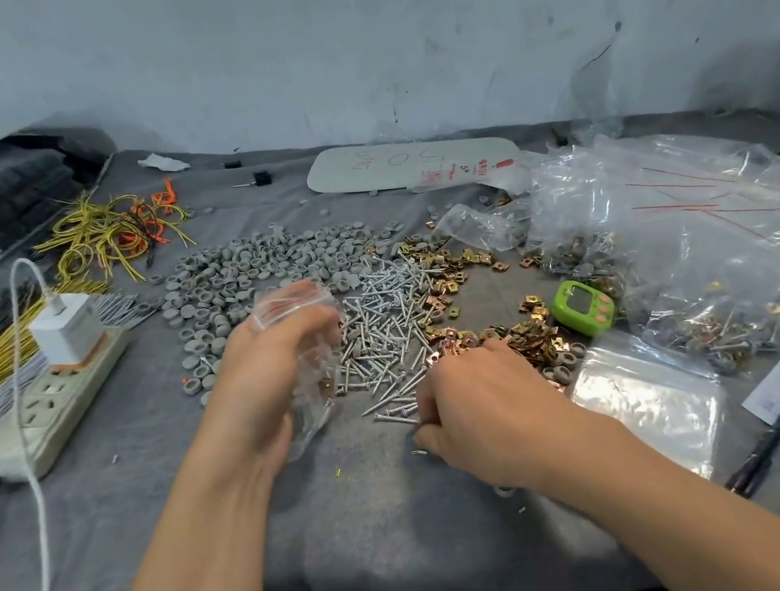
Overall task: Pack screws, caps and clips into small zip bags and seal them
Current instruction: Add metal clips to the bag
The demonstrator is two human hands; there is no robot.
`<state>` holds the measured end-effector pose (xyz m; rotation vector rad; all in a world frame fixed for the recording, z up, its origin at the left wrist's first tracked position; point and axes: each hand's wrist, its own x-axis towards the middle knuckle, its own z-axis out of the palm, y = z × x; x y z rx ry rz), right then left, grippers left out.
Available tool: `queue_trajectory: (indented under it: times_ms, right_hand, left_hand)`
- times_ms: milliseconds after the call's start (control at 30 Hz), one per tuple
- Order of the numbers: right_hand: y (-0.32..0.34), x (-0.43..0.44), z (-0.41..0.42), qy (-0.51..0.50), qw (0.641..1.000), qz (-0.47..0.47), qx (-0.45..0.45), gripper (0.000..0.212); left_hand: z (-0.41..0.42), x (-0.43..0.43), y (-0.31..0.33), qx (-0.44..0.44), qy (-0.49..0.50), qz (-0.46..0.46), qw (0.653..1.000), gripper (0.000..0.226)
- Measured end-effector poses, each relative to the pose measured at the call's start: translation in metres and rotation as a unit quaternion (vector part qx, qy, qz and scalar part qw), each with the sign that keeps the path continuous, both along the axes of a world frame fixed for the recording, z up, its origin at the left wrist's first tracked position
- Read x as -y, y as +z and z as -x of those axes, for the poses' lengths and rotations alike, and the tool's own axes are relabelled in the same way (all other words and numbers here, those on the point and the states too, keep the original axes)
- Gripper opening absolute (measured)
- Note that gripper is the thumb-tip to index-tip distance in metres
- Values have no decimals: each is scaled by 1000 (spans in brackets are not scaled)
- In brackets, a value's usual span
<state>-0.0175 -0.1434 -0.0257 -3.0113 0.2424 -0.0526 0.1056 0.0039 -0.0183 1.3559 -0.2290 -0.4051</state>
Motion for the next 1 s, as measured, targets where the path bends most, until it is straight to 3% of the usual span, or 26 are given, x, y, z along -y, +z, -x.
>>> queue_trajectory:
  times_ms: [100, 267, 500, 767, 900, 1000]
  right_hand:
    - [-1, 1, 4, -18, 1000, 7, -1, 28]
    - [0, 1, 0, -13, 1000, 7, -18, 6]
    - [-1, -1, -3, 13, 1000, -13, -13, 15]
    - [-3, -6, -6, 36, 999, -9, 10, 10]
    - [-4, -6, -6, 27, 999, -12, 14, 8]
    - [-1, -4, -5, 4, 999, -34, 32, 7]
  left_hand:
    - [0, 0, 4, -19, -8, 18, 1000, 40]
    - [3, 2, 6, -27, -6, 36, 999, 56]
    - [5, 5, 4, -12, -13, 63, 998, 38]
    - [4, -1, 5, -29, -56, 202, 977, 55]
    - [13, 4, 9, 162, 20, 89, 983, 53]
    - [21, 8, 5, 301, 83, 7, 950, 61]
